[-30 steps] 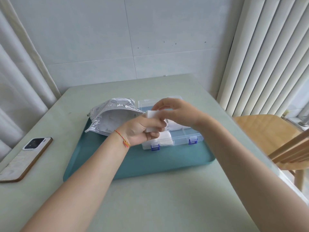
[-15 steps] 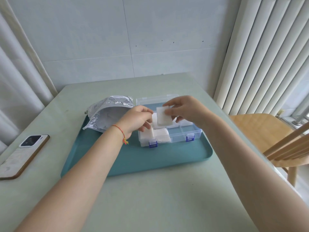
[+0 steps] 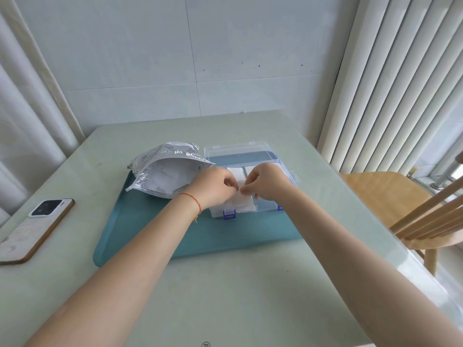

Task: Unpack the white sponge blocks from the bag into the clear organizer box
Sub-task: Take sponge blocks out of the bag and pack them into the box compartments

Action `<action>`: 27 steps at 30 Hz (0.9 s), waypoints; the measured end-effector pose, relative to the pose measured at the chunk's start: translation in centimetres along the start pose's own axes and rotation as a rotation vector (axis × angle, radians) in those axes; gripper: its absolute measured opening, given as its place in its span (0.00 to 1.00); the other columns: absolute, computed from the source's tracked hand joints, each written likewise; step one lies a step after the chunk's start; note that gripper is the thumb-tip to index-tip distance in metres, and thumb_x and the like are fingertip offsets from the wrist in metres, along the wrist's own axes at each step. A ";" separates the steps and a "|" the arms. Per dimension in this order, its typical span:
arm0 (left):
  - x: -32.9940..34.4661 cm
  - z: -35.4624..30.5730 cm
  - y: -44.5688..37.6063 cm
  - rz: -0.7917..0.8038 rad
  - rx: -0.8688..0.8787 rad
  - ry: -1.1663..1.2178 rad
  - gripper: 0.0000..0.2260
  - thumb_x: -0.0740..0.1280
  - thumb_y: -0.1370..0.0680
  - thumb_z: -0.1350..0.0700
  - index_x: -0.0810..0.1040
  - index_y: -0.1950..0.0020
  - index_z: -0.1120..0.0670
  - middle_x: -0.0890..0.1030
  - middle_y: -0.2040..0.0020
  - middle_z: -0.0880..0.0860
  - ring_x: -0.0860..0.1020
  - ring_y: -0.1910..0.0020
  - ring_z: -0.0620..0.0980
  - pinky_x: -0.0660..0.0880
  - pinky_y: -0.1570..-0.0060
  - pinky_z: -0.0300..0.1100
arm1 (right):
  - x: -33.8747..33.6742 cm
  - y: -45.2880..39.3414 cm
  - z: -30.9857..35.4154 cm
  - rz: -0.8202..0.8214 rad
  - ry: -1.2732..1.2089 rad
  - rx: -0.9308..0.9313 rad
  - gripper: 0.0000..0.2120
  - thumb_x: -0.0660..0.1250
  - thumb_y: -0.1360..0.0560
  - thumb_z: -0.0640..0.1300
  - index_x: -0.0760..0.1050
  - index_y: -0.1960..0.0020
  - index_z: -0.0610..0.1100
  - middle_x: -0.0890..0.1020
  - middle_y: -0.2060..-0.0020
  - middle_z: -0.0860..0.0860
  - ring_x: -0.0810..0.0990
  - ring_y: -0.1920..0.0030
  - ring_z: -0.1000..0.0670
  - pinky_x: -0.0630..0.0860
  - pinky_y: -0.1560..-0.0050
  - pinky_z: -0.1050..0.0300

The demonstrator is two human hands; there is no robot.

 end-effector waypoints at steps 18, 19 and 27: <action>-7.3 4.9 5.6 -0.854 0.038 -0.163 0.07 0.65 0.29 0.56 0.82 0.64 0.53 0.74 0.57 0.53 0.72 0.53 0.58 0.70 0.59 0.46 | 1.3 0.9 9.0 -0.152 0.061 -0.311 0.08 0.63 0.26 0.41 0.82 0.55 0.41 0.84 0.60 0.47 0.80 0.57 0.45 0.77 0.57 0.51; -8.1 6.3 6.5 -0.929 0.002 -0.204 0.07 0.66 0.30 0.56 0.84 0.60 0.52 0.76 0.52 0.55 0.72 0.48 0.59 0.70 0.54 0.48 | 2.2 0.8 10.0 -0.135 0.059 -0.339 0.09 0.63 0.26 0.41 0.82 0.55 0.40 0.84 0.59 0.46 0.80 0.56 0.44 0.78 0.55 0.51; -9.8 12.1 6.8 -0.653 -0.166 0.122 0.21 0.58 0.30 0.54 0.85 0.45 0.53 0.82 0.44 0.53 0.78 0.45 0.55 0.73 0.42 0.46 | 10.5 -1.5 15.7 -0.073 0.475 -0.407 0.20 0.64 0.21 0.45 0.69 0.33 0.36 0.73 0.38 0.40 0.70 0.35 0.40 0.69 0.39 0.51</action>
Point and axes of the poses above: each hand's wrist, its own y-axis away from the middle knuckle, its own x-axis out of the palm, z = x × y, the point moved 7 cm from there along -y, towards the middle knuckle
